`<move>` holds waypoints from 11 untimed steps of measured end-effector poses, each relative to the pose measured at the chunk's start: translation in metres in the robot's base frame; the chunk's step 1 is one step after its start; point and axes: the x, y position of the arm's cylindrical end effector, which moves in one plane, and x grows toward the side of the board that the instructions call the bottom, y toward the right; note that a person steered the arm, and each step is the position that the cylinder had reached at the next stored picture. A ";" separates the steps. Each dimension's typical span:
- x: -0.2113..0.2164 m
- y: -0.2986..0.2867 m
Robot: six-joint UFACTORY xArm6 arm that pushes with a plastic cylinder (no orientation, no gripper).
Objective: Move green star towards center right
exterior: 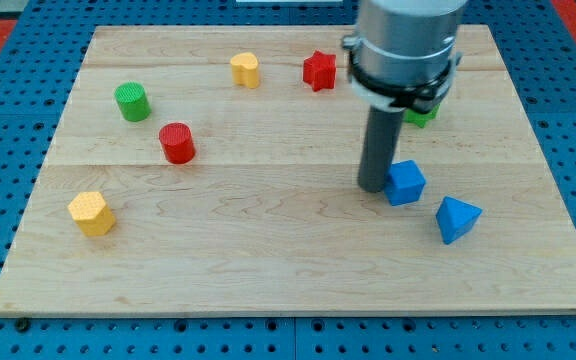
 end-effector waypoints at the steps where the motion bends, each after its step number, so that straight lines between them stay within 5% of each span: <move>1: -0.001 -0.009; 3: -0.004 0.033; 4: -0.084 0.028; 5: -0.125 0.137; 7: -0.234 0.142; 9: -0.128 0.092; 11: -0.166 0.147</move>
